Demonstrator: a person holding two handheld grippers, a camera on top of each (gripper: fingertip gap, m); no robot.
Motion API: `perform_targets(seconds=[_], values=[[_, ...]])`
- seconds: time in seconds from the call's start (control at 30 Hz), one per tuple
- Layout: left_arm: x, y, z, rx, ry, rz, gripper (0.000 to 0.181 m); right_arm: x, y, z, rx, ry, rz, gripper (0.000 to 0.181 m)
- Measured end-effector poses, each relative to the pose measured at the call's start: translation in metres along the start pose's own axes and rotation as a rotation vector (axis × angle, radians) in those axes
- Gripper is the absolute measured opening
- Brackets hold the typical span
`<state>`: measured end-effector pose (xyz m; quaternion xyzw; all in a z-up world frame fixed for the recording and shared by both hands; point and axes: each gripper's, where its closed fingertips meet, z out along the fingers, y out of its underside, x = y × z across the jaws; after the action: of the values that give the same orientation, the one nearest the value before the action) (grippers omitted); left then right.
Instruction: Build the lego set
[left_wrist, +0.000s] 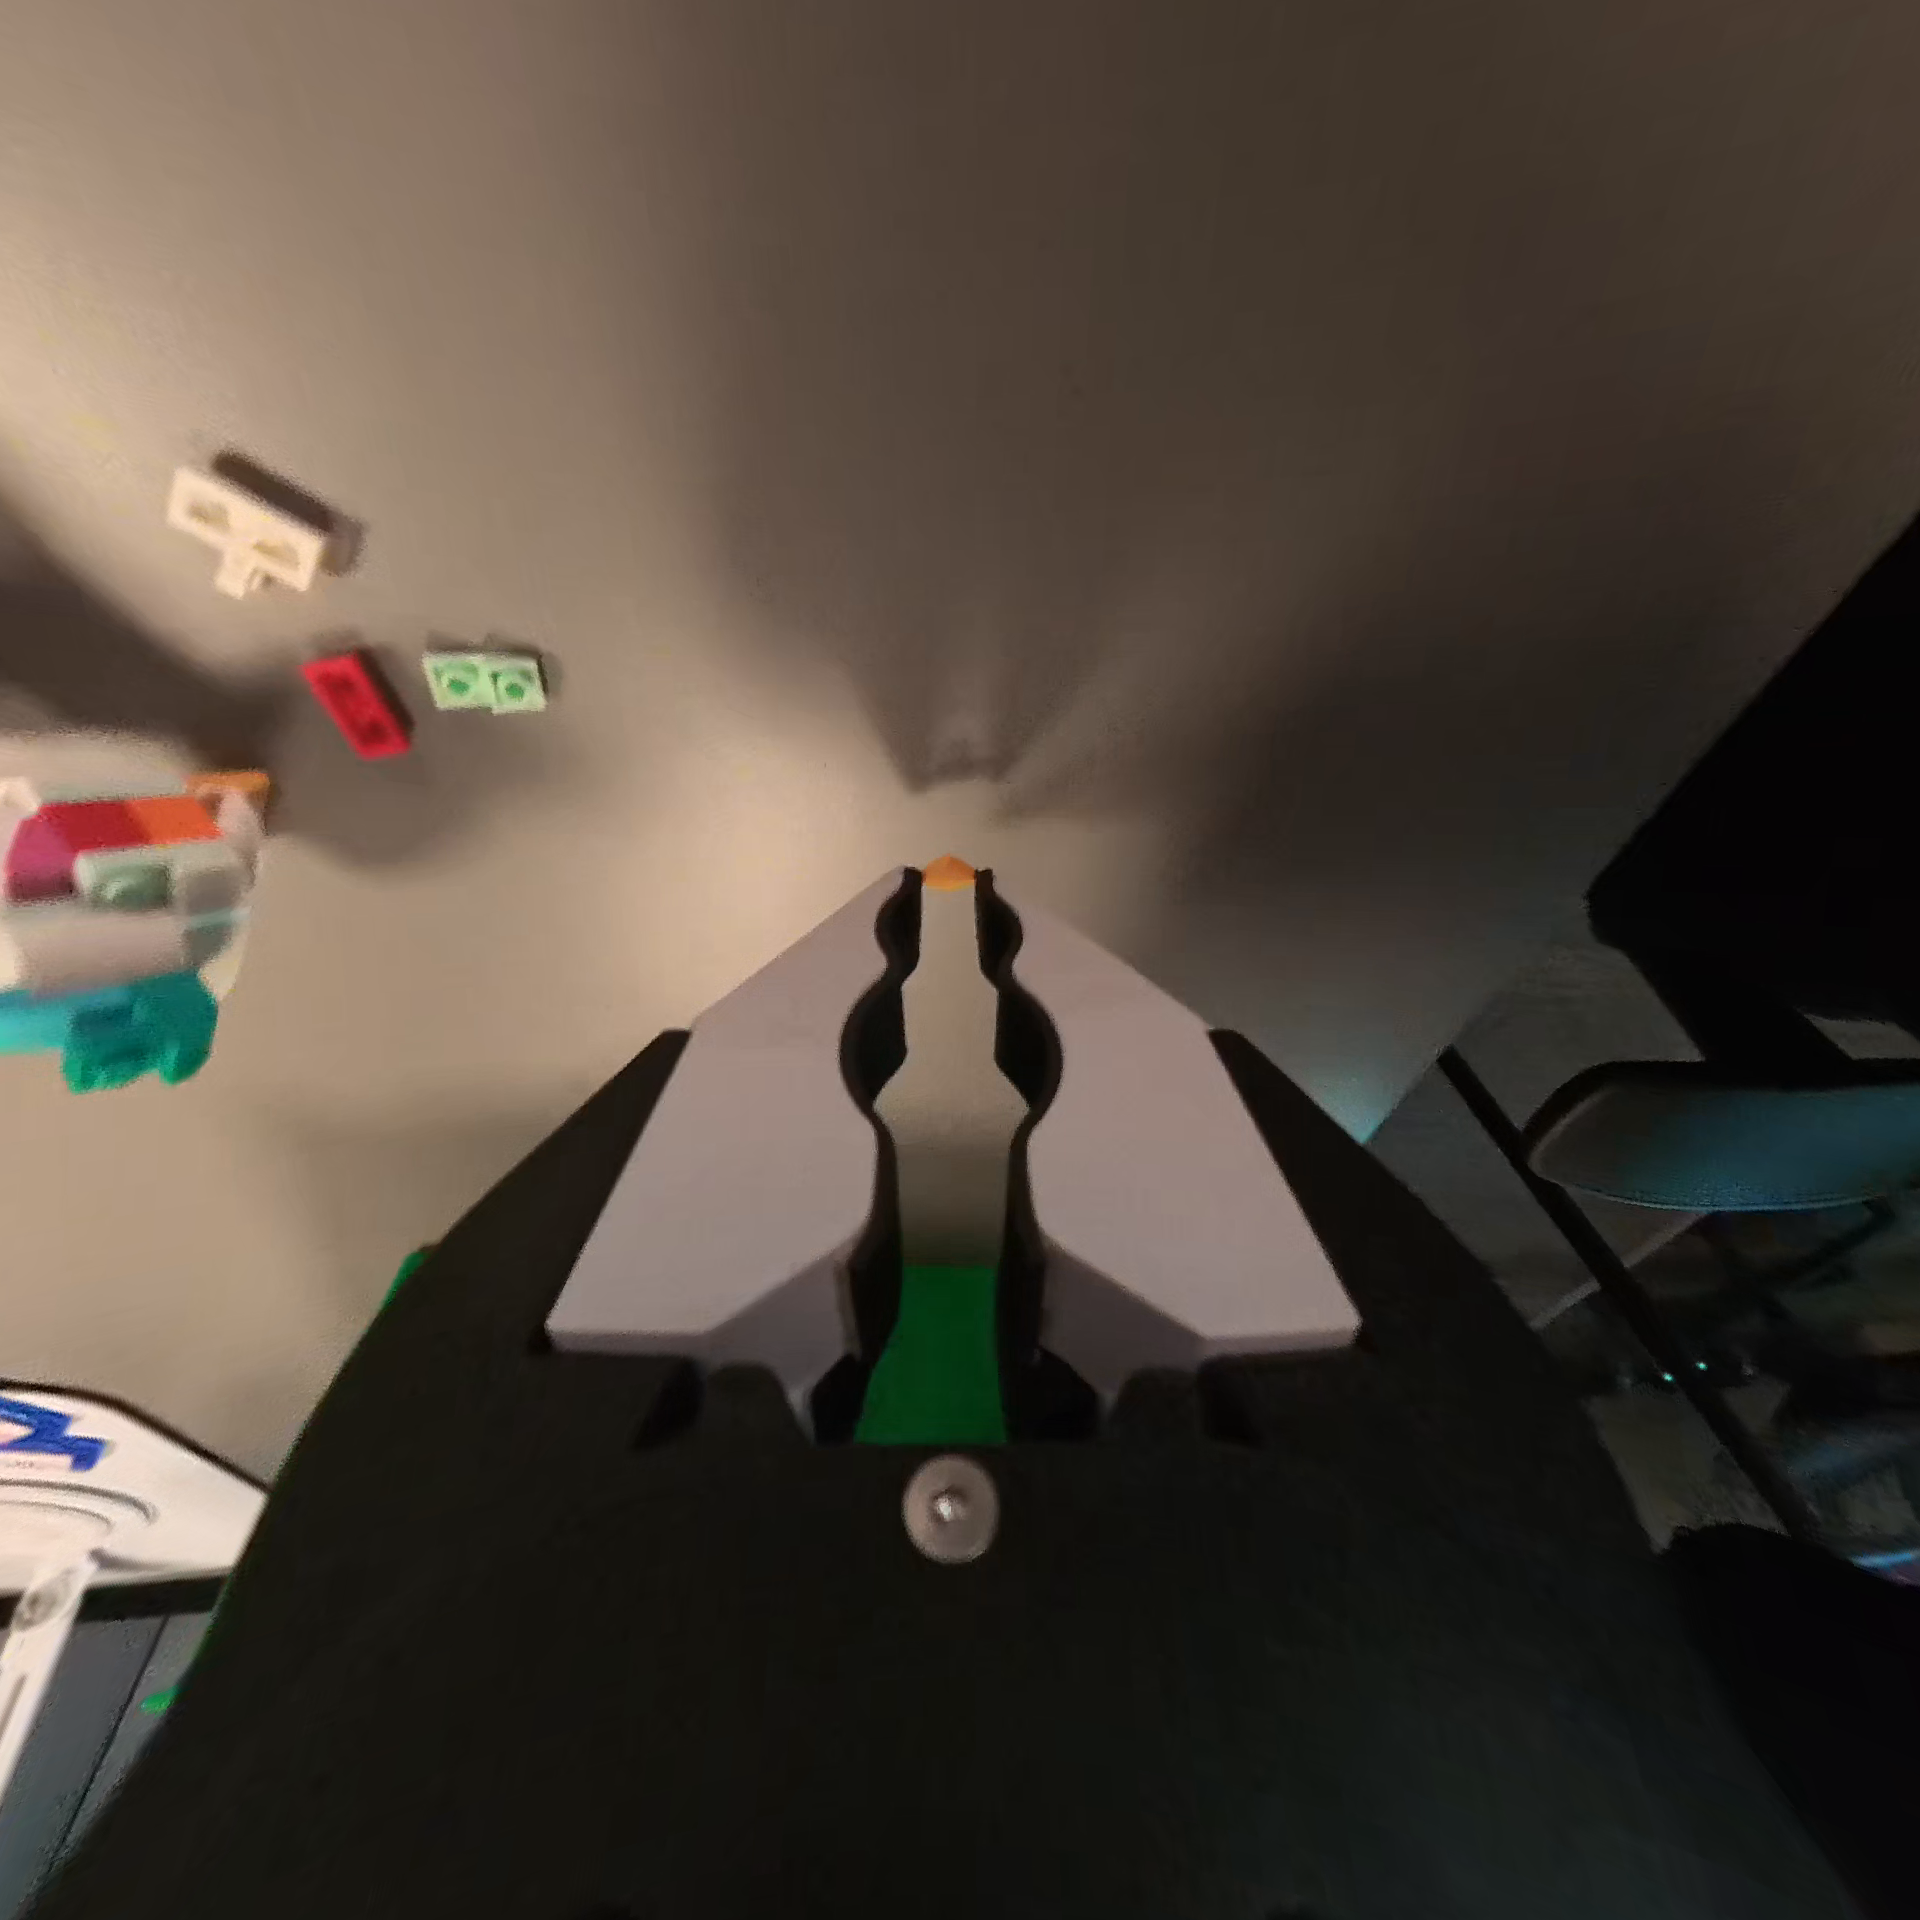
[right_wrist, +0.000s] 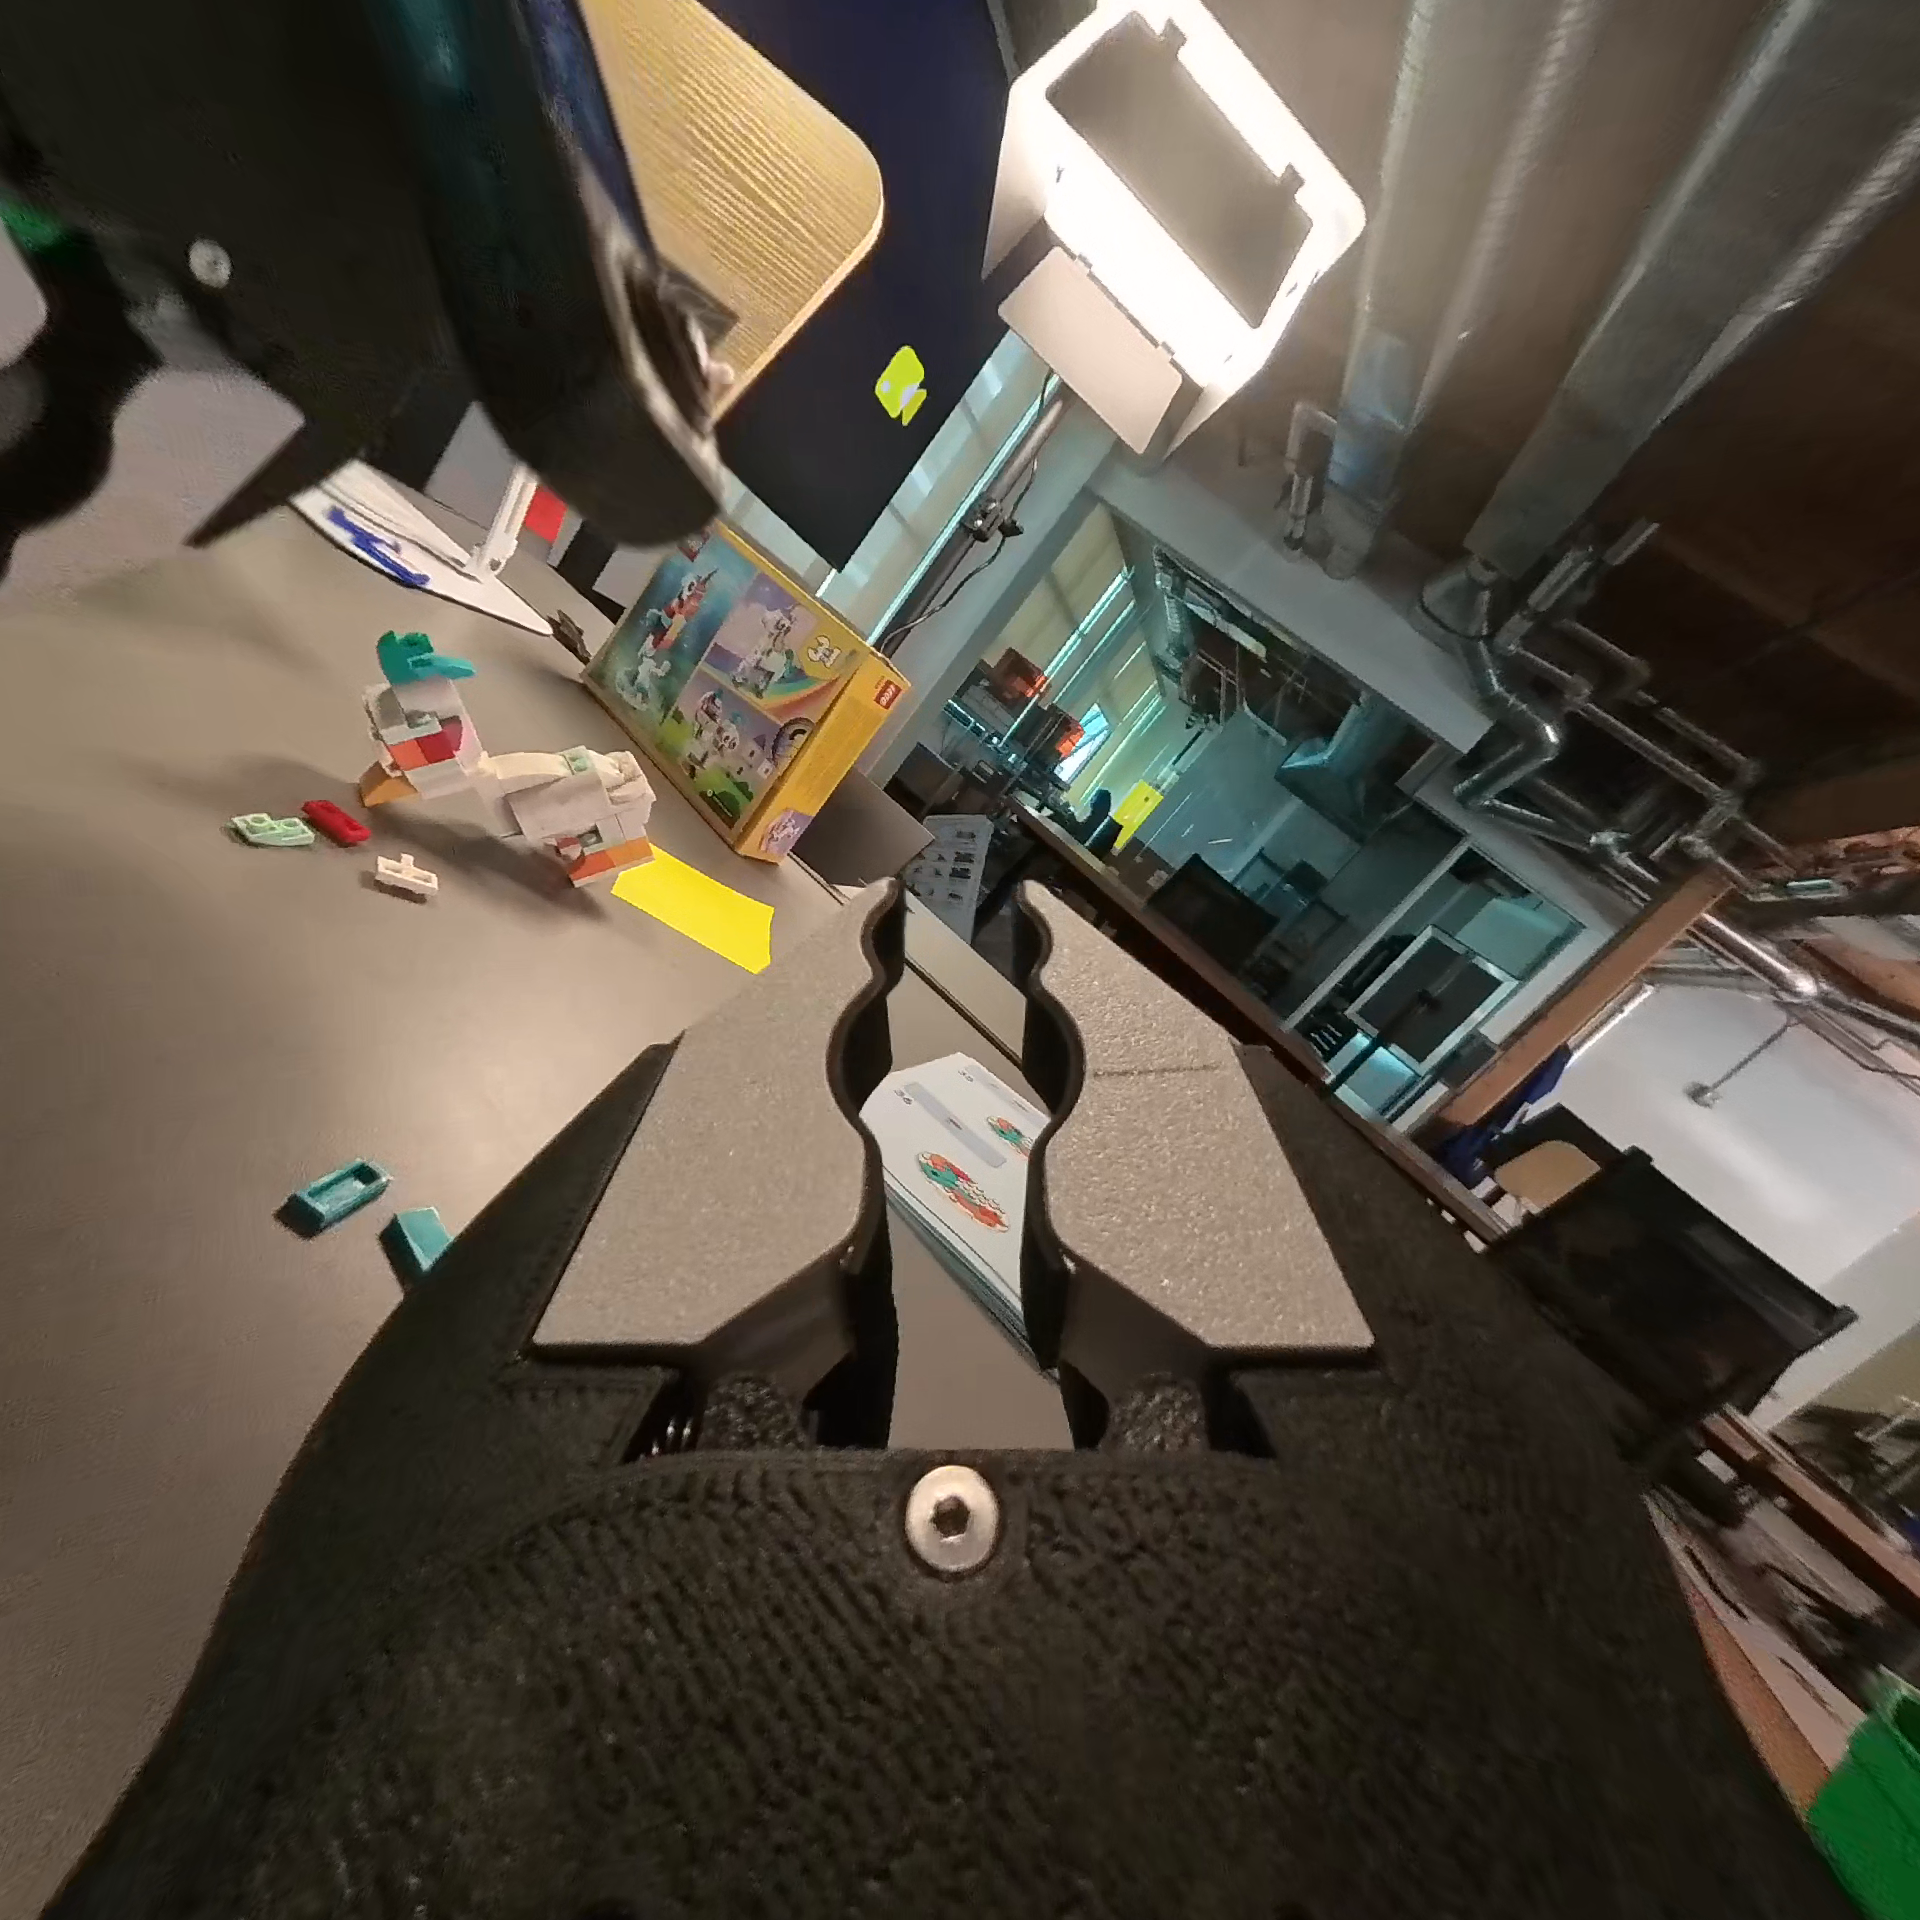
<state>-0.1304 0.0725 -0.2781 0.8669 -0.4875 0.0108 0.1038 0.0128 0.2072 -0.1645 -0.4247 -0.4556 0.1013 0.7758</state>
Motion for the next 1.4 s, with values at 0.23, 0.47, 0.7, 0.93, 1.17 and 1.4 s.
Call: perform_targets(seconds=[0.23, 0.47, 0.7, 0.93, 1.17, 1.4], values=[[-0.010, -0.017, 0.007, 0.040, -0.046, -0.032, 0.029, -0.005, -0.004, 0.000, 0.011, -0.018, -0.012, 0.018], [-0.015, 0.011, -0.029, 0.188, -0.051, -0.104, 0.045, -0.001, -0.001, -0.001, 0.002, -0.006, 0.007, 0.018], [-0.037, 0.177, -0.090, 0.240, -0.205, -0.534, 0.044, -0.002, -0.003, -0.001, 0.007, -0.005, -0.008, 0.018], [-0.018, 0.319, -0.016, -0.094, -0.126, -0.751, 0.018, -0.001, 0.004, 0.001, -0.023, -0.005, -0.014, 0.018], [-0.009, 0.349, 0.045, -0.263, -0.102, -0.671, 0.000, 0.005, 0.013, 0.002, -0.055, 0.015, 0.014, 0.018], [-0.011, 0.356, 0.064, -0.360, -0.144, -0.606, 0.000, 0.000, 0.011, 0.003, -0.050, -0.001, -0.006, 0.018]])
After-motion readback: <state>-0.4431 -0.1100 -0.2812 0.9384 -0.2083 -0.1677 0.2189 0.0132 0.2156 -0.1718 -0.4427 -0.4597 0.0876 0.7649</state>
